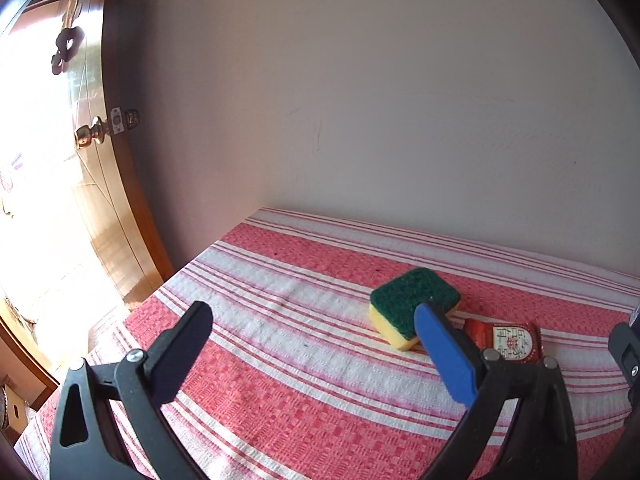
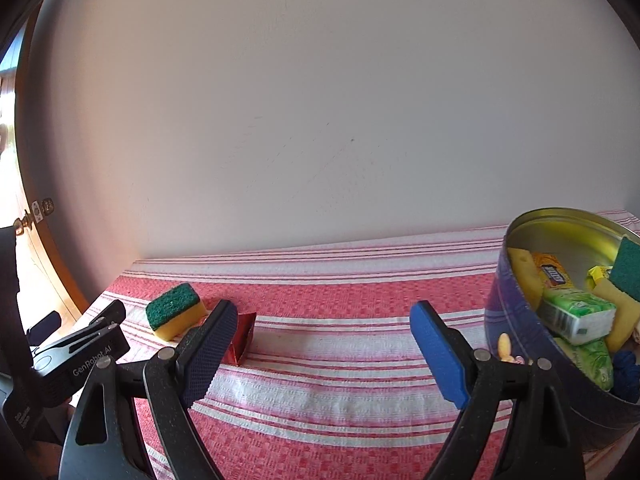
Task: Organize objects
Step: 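Withdraw both tools from the tin toward the last sponge and red pack, then grasp green-topped sponge with left tool while right tool grasps red snack pack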
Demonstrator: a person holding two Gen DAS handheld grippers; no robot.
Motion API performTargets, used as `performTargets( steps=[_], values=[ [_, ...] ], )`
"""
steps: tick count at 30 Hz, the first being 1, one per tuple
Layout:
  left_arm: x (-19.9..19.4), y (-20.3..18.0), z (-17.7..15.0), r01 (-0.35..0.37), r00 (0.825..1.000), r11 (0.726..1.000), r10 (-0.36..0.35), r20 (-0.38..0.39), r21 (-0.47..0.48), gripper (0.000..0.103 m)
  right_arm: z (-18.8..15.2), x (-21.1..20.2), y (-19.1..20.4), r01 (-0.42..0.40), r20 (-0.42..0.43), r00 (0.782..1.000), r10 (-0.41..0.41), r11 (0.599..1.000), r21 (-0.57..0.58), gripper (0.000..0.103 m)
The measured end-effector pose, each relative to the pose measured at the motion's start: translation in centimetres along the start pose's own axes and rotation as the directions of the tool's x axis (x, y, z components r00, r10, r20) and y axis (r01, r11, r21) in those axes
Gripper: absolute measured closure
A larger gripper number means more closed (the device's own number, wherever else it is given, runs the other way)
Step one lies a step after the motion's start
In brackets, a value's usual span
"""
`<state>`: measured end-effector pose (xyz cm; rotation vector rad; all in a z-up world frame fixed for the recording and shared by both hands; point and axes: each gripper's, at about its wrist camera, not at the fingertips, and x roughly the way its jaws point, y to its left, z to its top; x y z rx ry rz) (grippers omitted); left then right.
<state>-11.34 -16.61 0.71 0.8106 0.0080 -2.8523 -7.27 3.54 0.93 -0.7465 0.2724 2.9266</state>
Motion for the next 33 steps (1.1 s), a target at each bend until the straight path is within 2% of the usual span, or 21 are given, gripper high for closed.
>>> performTargets(
  steps=[3,8,13,15,17,18,19,21,26,30,33],
  values=[
    [1.2,1.2,0.4,-0.012,0.999,1.000,0.012,-0.029,-0.025,0.001,-0.1,2.1,1.6,-0.022,-0.079,0.997,0.021,1.000,-0.017,0.013],
    [2.8,2.0,0.9,-0.019,0.998,1.000,0.019,-0.056,-0.013,0.001,-0.3,5.4,3.7,-0.062,-0.196,0.979,0.059,0.998,-0.008,0.013],
    [3.6,2.8,1.2,0.003,0.996,0.999,-0.006,-0.088,-0.033,0.001,-0.6,8.6,7.4,-0.042,-0.279,0.960,0.019,0.996,-0.075,0.014],
    [3.9,2.8,1.3,0.007,0.995,0.999,-0.011,-0.100,-0.039,0.001,-0.6,9.7,8.0,-0.037,-0.308,0.951,0.010,0.996,-0.080,0.021],
    [4.1,3.0,1.4,0.011,0.993,0.999,-0.016,-0.113,-0.044,0.001,-0.9,11.0,8.2,-0.009,-0.364,0.931,-0.029,0.995,-0.102,0.035],
    [4.2,3.0,1.4,0.013,0.993,0.999,-0.019,-0.119,-0.047,0.001,-0.8,11.3,8.7,0.002,-0.360,0.932,-0.046,0.992,-0.123,0.035],
    [4.3,3.0,1.4,0.015,0.992,0.999,-0.021,-0.123,-0.049,0.001,-0.9,11.3,8.8,-0.006,-0.361,0.932,-0.042,0.991,-0.131,0.041],
    [4.3,3.1,1.3,0.021,0.992,0.998,-0.028,-0.126,-0.051,0.001,-0.8,11.1,8.5,-0.025,-0.363,0.932,-0.022,0.992,-0.123,0.043],
    [4.3,2.8,1.3,0.063,0.990,0.997,-0.068,-0.126,-0.041,0.001,-0.7,10.9,6.7,-0.058,-0.357,0.934,0.017,0.993,-0.104,0.047],
    [3.8,2.1,1.3,0.103,0.989,0.995,-0.103,-0.108,-0.011,0.001,-0.5,8.4,4.2,-0.051,-0.286,0.958,0.018,0.993,-0.107,0.048],
    [3.7,0.6,1.4,0.170,0.980,0.985,-0.167,-0.107,0.028,0.001,-0.4,6.1,2.0,-0.027,-0.220,0.975,-0.003,0.991,-0.134,0.048]
  ],
)
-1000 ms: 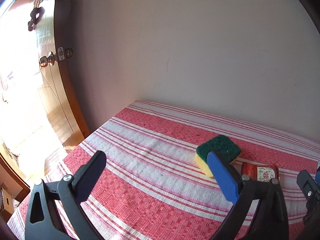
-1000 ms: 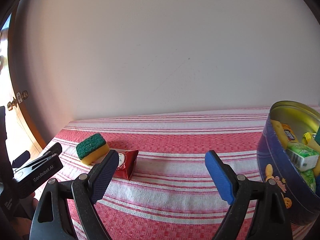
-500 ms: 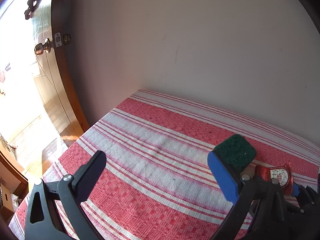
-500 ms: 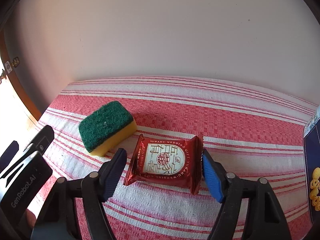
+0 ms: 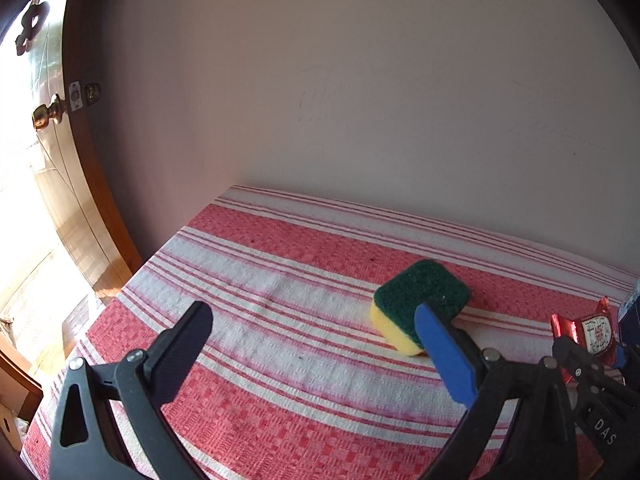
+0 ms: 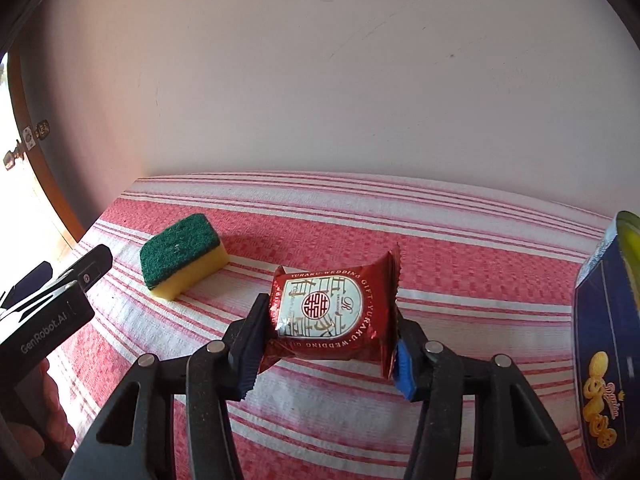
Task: Organize objects
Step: 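Grasp green-topped sponge with left tool while right tool grasps red snack pack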
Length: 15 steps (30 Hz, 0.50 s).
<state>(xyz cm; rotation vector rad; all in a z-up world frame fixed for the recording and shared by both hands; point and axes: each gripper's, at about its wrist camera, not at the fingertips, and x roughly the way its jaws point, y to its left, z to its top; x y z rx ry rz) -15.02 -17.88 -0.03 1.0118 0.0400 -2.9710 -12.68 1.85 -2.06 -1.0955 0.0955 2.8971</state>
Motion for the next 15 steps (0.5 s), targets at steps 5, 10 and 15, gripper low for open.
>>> performTargets(
  steps=[5,10,15],
  values=[
    [1.6,-2.9,1.1,0.116,0.993,0.990,-0.113,-0.040,0.081,0.001,-1.3,-3.0,-3.3,0.023,0.058,0.998,-0.025,0.999,0.027,0.047],
    [4.2,-6.0,1.9,0.129,0.989,0.970,-0.111,-0.097,0.204,0.001,-1.4,-2.8,-4.4,-0.017,0.033,0.999,0.015,0.998,0.054,0.047],
    [7.1,-7.2,1.8,0.121,0.974,0.965,-0.071,-0.214,0.231,0.007,-1.4,-2.2,-3.9,-0.046,0.002,0.999,0.046,0.997,0.055,0.047]
  ],
)
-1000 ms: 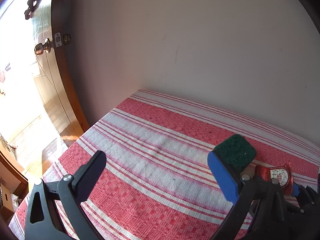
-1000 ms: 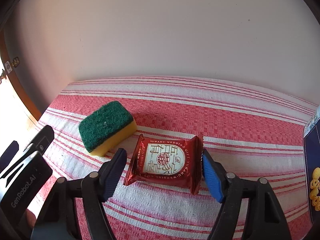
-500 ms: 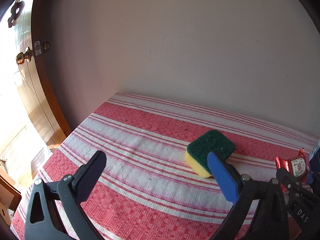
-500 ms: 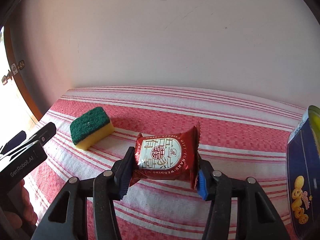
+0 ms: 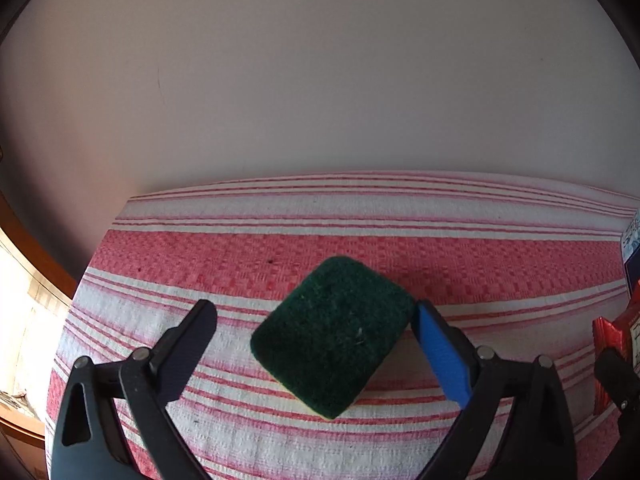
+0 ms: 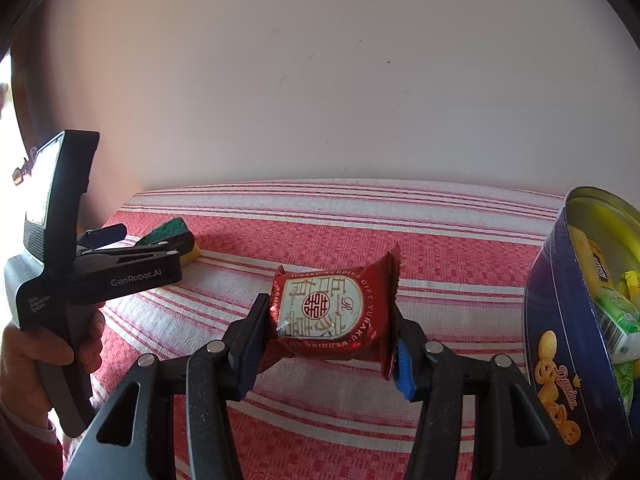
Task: Organize objects
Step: 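Grasp green-topped sponge with left tool while right tool grasps red snack pack, then carry the sponge and red pack over the tin with both tools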
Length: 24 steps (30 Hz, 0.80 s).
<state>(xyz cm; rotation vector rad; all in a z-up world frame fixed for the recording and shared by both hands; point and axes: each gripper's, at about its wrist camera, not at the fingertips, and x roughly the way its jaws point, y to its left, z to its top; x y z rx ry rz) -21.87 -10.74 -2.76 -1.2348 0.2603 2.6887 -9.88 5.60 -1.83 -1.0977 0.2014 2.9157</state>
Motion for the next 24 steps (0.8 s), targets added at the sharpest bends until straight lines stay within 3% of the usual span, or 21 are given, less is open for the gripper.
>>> performTargets(
  steps=[3,5,8,12,16,19,24],
  values=[
    [0.6,0.3,-0.2,0.057,0.997,0.998,-0.058,-0.041,-0.023,0.016,0.0,0.3,0.2,-0.010,-0.018,1.000,0.010,1.000,-0.004,0.047],
    [0.4,0.2,-0.2,0.108,0.994,0.994,-0.109,-0.032,-0.027,0.033,-0.1,0.2,0.2,-0.012,-0.018,1.000,0.012,1.000,-0.003,0.047],
    [0.0,-0.5,-0.4,0.063,0.998,0.998,-0.063,-0.020,-0.004,0.036,-0.3,-0.8,-0.6,-0.010,-0.017,1.000,0.010,1.000,0.000,0.047],
    [-1.4,-1.3,-0.5,-0.061,0.997,0.998,0.060,0.043,0.016,0.038,-0.3,-0.9,-0.7,0.001,0.010,1.000,-0.001,1.000,0.001,0.048],
    [-4.4,-1.7,-1.3,-0.164,0.969,0.986,0.163,0.185,-0.012,0.038,-0.6,-2.7,-1.0,0.025,0.089,0.996,-0.028,0.999,0.035,0.047],
    [-6.6,-2.2,-2.3,-0.183,0.946,0.981,0.193,0.261,-0.060,0.038,-0.8,-4.1,-1.3,0.036,0.164,0.985,-0.045,0.998,0.059,0.047],
    [-7.8,-3.2,-3.5,-0.183,0.938,0.980,0.198,0.285,-0.077,0.038,-1.1,-5.7,-1.4,0.059,0.251,0.965,-0.072,0.996,0.062,0.047]
  ],
)
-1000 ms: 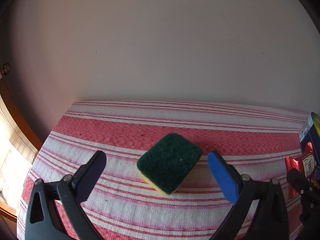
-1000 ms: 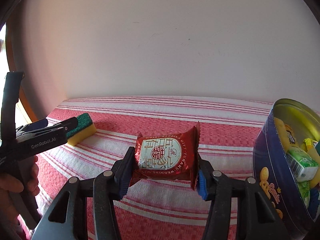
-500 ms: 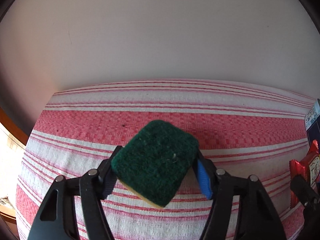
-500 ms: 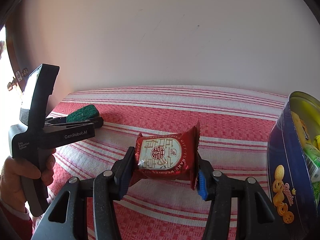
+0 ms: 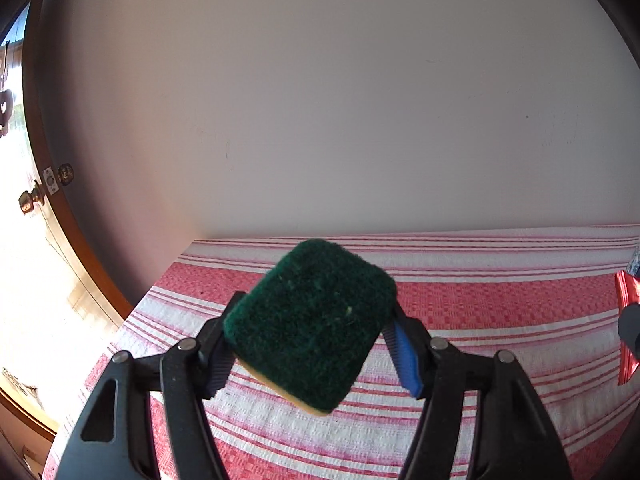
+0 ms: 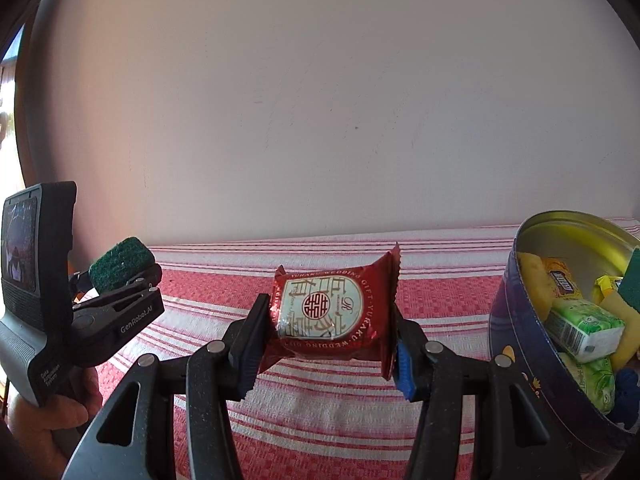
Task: Organize objects
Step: 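Carry the sponge and red pack over the tin with both tools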
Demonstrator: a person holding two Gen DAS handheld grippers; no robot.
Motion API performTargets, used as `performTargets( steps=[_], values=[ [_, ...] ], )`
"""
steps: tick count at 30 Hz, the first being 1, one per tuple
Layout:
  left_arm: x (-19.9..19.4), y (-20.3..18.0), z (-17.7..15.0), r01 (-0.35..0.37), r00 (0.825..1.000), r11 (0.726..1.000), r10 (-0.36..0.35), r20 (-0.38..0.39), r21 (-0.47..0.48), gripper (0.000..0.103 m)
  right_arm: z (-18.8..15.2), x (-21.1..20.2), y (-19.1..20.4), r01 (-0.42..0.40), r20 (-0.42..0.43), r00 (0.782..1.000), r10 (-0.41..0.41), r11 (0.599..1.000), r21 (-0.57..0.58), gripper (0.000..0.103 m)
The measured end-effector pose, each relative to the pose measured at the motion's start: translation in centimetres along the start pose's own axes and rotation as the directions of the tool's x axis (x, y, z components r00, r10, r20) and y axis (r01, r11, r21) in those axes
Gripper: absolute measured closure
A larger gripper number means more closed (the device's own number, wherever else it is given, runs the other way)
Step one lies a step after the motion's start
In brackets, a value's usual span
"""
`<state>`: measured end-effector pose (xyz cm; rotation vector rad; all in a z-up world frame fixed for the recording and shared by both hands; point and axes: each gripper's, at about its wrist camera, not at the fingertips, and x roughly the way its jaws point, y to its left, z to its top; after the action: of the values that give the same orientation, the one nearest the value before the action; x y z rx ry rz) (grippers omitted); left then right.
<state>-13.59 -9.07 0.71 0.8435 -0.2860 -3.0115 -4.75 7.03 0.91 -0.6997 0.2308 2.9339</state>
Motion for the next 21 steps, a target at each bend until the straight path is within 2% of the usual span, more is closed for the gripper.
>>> performTargets(
  steps=[14,21],
  values=[
    [-5.4,-1.5,-2.3,-0.004,0.999,0.998,0.006,0.044,-0.055,0.038,-0.7,-3.4,-0.9,0.074,0.091,0.993,-0.070,0.997,-0.034,0.047],
    [-5.5,-1.3,-2.8,0.009,0.998,0.998,-0.005,0.055,-0.061,0.038,-1.2,-4.8,-2.2,0.090,0.089,0.992,-0.088,0.996,-0.028,0.047]
  ],
)
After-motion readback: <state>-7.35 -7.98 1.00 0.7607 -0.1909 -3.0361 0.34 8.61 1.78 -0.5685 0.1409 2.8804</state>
